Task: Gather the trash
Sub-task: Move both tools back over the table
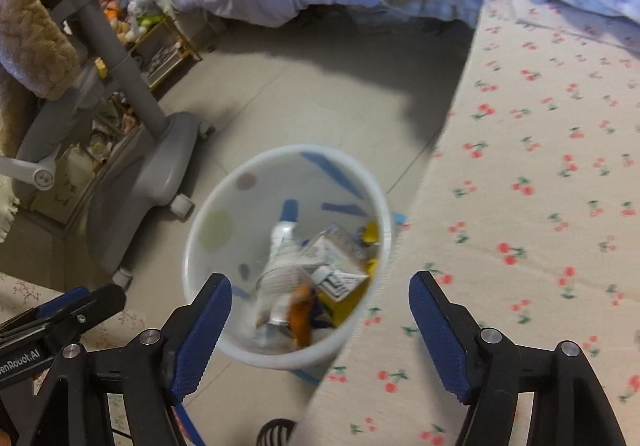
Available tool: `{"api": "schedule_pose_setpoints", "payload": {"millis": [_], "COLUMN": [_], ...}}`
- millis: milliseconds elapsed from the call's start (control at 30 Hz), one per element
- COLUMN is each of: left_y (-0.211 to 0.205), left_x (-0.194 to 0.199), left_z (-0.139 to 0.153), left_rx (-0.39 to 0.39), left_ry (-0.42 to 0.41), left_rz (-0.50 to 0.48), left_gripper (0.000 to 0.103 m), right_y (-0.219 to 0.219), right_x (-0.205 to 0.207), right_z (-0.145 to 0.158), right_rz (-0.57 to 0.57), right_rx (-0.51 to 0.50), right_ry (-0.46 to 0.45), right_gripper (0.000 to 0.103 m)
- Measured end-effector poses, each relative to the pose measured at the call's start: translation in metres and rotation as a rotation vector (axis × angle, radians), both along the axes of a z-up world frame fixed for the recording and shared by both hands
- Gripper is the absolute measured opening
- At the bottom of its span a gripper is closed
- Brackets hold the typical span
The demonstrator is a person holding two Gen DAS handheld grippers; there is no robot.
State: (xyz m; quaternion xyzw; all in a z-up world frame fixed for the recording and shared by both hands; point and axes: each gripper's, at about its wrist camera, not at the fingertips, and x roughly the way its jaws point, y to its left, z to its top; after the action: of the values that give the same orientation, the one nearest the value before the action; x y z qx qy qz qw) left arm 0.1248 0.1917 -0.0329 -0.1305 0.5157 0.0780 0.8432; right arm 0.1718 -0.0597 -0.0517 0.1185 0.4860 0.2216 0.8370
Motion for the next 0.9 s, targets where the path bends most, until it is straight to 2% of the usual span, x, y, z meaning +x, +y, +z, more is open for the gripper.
{"api": "schedule_pose_setpoints", "payload": {"millis": [400, 900], "left_y": [-0.039, -0.139], "left_x": [0.004, 0.03], "left_z": [0.008, 0.016], "left_rx": [-0.058, -0.062], "left_ry": [-0.001, -0.012], "left_rz": [-0.042, -0.159], "left_gripper": [0.088, 0.088], "right_y": [-0.071, -0.196], "right_x": [-0.013, -0.032], "right_z": [0.02, 0.044], "right_rz": [-0.108, -0.282], "right_rx": [-0.041, -0.083], "right_ry": [-0.003, -0.017], "right_gripper": [0.08, 0.082]}}
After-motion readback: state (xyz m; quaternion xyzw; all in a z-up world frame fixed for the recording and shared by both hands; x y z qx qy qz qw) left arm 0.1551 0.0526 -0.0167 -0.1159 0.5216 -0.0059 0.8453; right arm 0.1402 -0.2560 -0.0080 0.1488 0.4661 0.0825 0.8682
